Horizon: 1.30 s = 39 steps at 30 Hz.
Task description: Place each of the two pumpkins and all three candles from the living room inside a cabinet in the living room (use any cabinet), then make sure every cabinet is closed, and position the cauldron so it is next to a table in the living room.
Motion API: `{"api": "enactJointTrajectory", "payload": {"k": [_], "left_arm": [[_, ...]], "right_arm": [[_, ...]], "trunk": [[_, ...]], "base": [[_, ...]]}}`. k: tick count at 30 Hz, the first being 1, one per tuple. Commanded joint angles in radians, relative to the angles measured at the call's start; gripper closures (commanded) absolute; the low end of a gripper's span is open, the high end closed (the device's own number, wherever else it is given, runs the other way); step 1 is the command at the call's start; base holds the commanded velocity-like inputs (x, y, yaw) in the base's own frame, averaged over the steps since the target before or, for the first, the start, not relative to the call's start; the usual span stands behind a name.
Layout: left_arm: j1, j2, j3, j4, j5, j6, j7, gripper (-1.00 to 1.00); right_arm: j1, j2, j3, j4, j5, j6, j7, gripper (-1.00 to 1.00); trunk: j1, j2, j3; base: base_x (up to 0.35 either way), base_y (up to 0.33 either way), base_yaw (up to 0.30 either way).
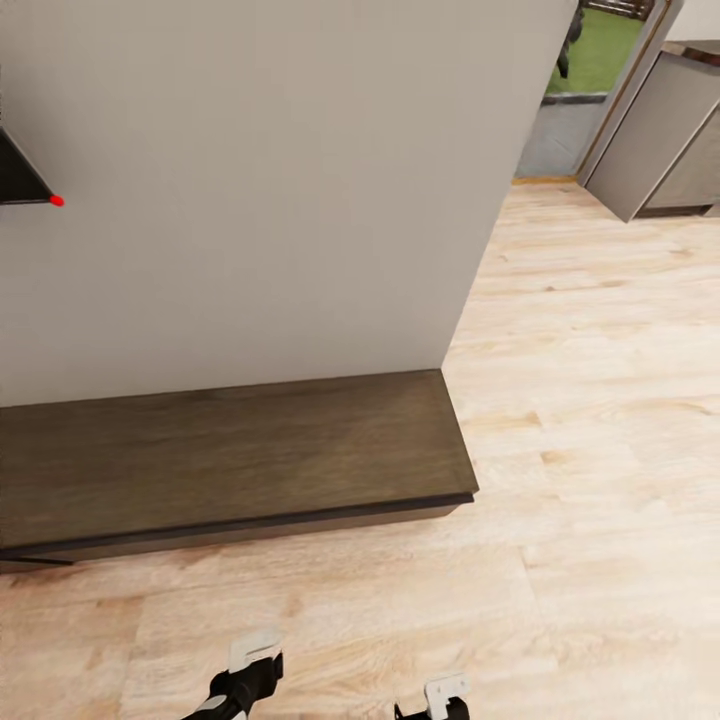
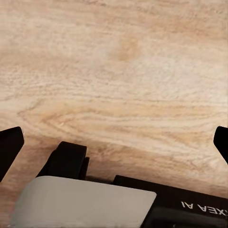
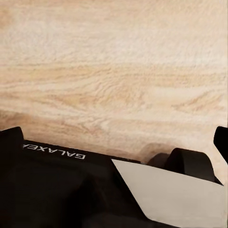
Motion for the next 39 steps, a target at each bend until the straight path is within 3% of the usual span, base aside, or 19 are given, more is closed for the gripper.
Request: {"api": "enactJointTrajectory", "payload": {"k": [1,10,15,23,27,28,29,30,32,33,39], "left_arm": [[0.007,0.000,0.000,0.000,0.000,0.000,0.000,-1.00],[0.096,-0.001,-0.002,0.000,-0.002,-0.002,0.000,-1.00],[0.157,0.004,-0.002,0.008,-0.002,-0.001,0.001,-1.00],[0.173,0.012,0.000,0.072,0.000,0.003,0.001,-1.00],[0.218,0.024,0.000,0.076,0.000,0.008,0.003,-1.00],[0.227,0.025,0.000,0.077,0.000,0.023,0.004,-1.00],[0.242,0.026,-0.001,0.077,-0.002,0.214,0.007,-1.00],[0.243,0.025,-0.001,0.077,-0.003,0.248,0.007,-1.00],[0.244,0.025,-0.001,0.078,-0.004,0.278,0.007,-1.00],[0.245,0.039,-0.002,0.078,-0.003,0.306,0.007,-1.00],[0.245,0.045,-0.002,0.077,0.001,0.308,0.007,-1.00]], "right_arm": [[0.005,0.000,0.000,0.000,-0.001,0.000,-0.001,-1.00],[0.014,-0.021,0.000,0.020,-0.003,0.003,-0.002,-1.00],[0.052,-0.025,0.000,0.035,-0.003,0.003,-0.007,-1.00],[0.092,-0.045,0.000,0.037,-0.007,0.006,-0.016,-1.00],[0.106,-0.046,-0.001,0.039,-0.008,0.052,-0.082,-1.00],[0.108,-0.046,-0.001,0.039,-0.008,0.076,-0.094,-1.00],[0.114,-0.047,-0.001,0.039,-0.008,0.152,-0.113,-1.00],[0.116,-0.047,-0.001,0.039,-0.008,0.158,-0.114,-1.00],[0.120,-0.047,-0.001,0.038,-0.008,0.162,-0.113,-1.00],[0.126,-0.046,-0.001,0.038,-0.006,0.166,-0.111,-1.00],[0.126,-0.047,-0.001,0.037,-0.006,0.168,-0.111,-1.00]], "trunk": [[-0.004,0.007,0.003],[-0.038,0.070,0.031],[-0.058,0.105,0.047],[-0.088,0.161,0.072],[-0.104,0.189,0.085],[-0.107,0.196,0.088],[-0.111,0.203,0.091],[-0.115,0.210,0.094],[-0.123,0.224,0.100],[-0.127,0.231,0.104],[-0.150,0.273,0.122]], "base": [[0.000,0.000,0.000],[0.000,0.000,0.000],[0.000,0.000,0.000],[0.000,0.000,0.000],[0.000,0.000,0.000],[0.000,0.000,0.000],[0.000,0.000,0.000],[0.000,0.000,0.000],[0.000,0.000,0.000],[0.000,0.000,0.000],[0.000,0.000,0.000]]}}
